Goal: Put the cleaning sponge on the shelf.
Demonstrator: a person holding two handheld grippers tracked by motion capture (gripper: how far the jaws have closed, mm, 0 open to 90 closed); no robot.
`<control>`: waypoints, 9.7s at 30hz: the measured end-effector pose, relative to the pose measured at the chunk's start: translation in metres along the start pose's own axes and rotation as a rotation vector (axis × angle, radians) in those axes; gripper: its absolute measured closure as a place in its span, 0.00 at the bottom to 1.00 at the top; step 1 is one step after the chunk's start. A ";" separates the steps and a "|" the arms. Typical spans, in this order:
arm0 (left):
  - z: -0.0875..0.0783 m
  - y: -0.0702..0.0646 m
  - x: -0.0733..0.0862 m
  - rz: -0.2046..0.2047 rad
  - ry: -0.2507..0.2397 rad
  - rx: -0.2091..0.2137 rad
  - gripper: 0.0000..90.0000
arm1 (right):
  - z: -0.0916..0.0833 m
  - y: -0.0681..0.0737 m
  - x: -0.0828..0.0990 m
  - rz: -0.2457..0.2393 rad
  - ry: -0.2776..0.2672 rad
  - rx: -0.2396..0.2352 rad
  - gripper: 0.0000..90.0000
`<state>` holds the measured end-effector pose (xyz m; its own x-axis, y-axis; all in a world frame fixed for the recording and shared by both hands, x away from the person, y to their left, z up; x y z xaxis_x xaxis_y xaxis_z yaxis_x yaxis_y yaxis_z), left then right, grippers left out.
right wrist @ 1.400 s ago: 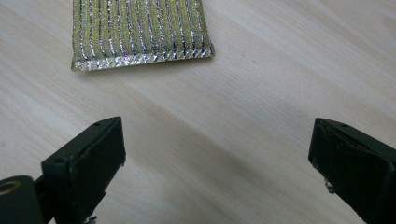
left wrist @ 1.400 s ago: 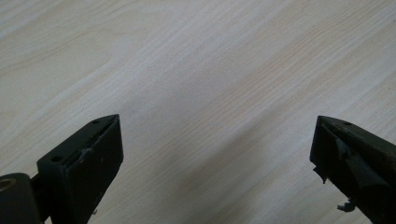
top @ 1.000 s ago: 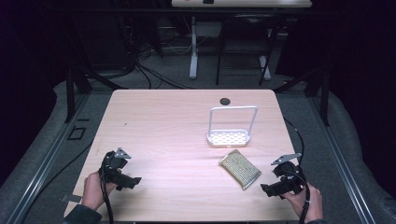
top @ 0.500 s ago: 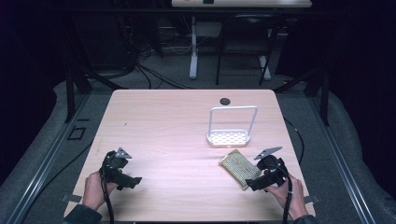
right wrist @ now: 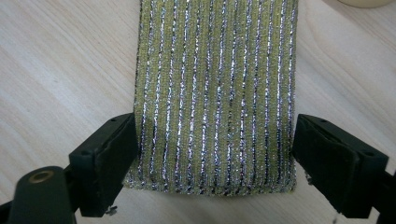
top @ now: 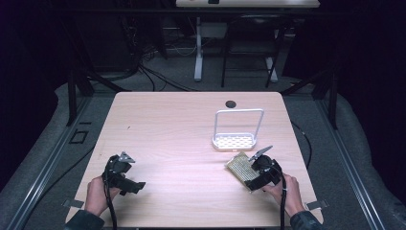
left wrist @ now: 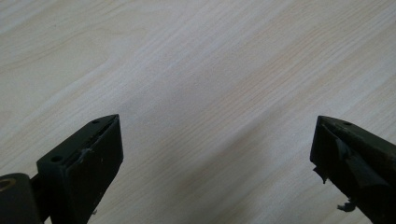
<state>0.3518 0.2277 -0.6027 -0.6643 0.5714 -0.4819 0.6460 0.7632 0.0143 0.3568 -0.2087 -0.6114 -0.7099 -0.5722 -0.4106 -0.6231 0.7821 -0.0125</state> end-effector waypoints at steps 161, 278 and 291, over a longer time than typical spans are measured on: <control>0.000 0.001 0.000 -0.004 0.004 -0.010 0.04 | -0.024 -0.027 -0.079 0.096 -0.218 0.113 0.55; -0.001 -0.001 0.000 -0.001 -0.001 -0.010 0.04 | 0.015 -0.024 -0.119 0.099 -0.207 0.159 0.19; 0.000 0.000 0.001 -0.003 0.002 -0.005 0.04 | 0.002 -0.020 -0.124 0.089 -0.242 0.118 0.12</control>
<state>0.3517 0.2281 -0.6033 -0.6668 0.5701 -0.4799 0.6425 0.7661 0.0173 0.4577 -0.1526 -0.5623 -0.6523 -0.4349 -0.6207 -0.5089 0.8583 -0.0666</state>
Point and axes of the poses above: each handheld gripper's, and its own axes: z roughly forward along the jaws, x roughly out of its underside, y roughly to its left, the point moved 7 cm from there along z, roughly forward along the jaws, and after that the axes turned 2 degrees about z, right-handed, at the moved point
